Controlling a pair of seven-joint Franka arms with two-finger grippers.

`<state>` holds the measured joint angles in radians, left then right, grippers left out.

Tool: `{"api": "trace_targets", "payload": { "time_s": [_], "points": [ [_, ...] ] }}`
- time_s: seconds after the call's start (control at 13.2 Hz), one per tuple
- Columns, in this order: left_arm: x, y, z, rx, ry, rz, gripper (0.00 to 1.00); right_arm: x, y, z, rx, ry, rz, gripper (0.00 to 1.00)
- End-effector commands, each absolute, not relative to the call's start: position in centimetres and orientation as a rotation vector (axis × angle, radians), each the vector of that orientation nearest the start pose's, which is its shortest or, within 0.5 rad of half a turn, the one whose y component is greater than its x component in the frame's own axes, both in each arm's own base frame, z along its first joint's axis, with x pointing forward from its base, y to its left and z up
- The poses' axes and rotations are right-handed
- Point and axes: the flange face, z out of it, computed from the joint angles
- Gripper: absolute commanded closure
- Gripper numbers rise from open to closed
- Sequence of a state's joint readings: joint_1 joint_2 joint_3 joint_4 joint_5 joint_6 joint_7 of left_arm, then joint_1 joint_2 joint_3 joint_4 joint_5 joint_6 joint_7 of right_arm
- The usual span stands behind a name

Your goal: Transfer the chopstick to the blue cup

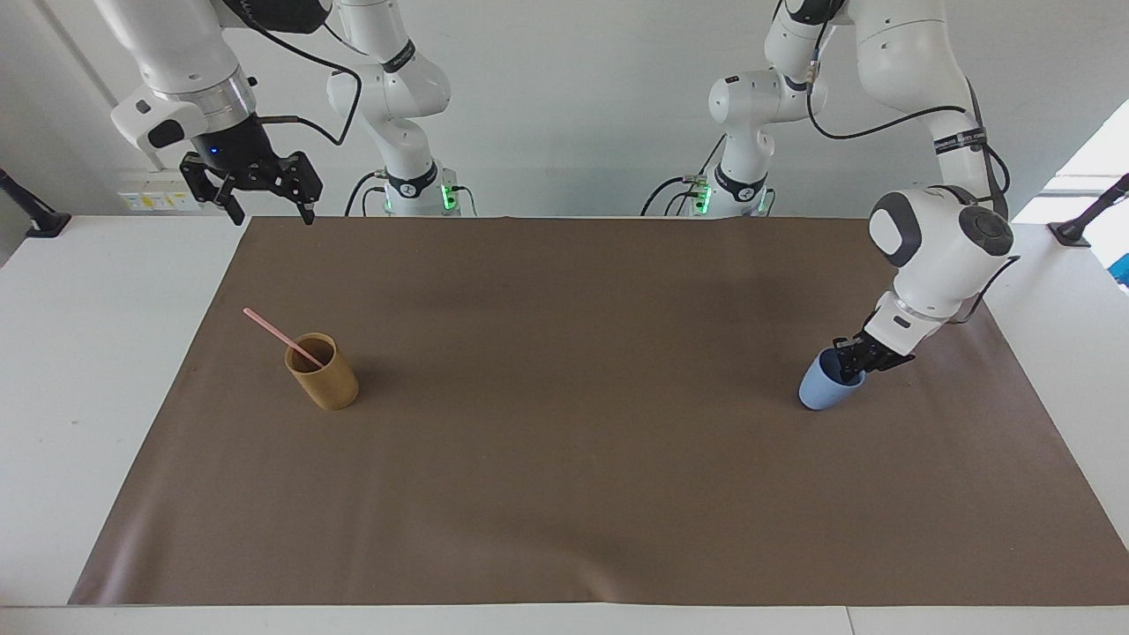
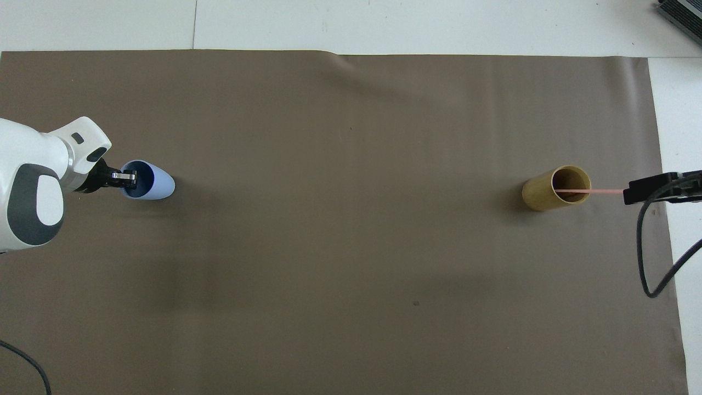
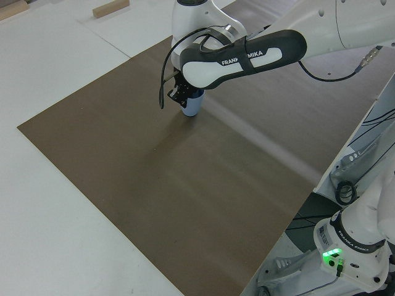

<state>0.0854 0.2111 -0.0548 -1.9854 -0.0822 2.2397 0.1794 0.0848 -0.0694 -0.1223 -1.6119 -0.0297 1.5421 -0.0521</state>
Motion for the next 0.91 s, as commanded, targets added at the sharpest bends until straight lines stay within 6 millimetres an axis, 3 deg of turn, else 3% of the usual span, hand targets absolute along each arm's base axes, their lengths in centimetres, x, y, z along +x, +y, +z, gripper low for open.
{"api": "trace_targets", "payload": {
  "time_s": [0.0, 0.15, 0.3, 0.45, 0.6, 0.83],
  "points": [
    [59.1, 0.9, 39.2, -3.225, 0.177, -0.070, 1.00, 52.4, -2.8, 63.6, -3.155, -0.144, 0.025, 0.00],
    [58.3, -2.6, 40.9, -3.225, 0.170, -0.020, 1.00, 52.4, -2.9, 63.1, -3.130, -0.404, 0.042, 0.00],
    [58.0, -8.2, 41.0, -3.222, 0.111, -0.027, 1.00, 52.8, -3.2, 62.1, -3.098, -0.676, 0.041, 0.00],
    [56.7, -14.2, 40.9, -3.221, 0.091, 0.002, 1.00, 53.8, -4.3, 60.7, -3.023, -1.052, -0.002, 0.00],
    [55.5, -21.2, 41.1, -3.195, 0.009, -0.024, 1.00, 55.3, -4.8, 57.8, -2.859, -1.526, 0.053, 0.00],
    [51.4, -30.5, 40.7, -3.189, -0.054, -0.014, 1.00, 57.5, -5.4, 52.1, -2.656, -1.936, 0.228, 0.00]
  ]
}}
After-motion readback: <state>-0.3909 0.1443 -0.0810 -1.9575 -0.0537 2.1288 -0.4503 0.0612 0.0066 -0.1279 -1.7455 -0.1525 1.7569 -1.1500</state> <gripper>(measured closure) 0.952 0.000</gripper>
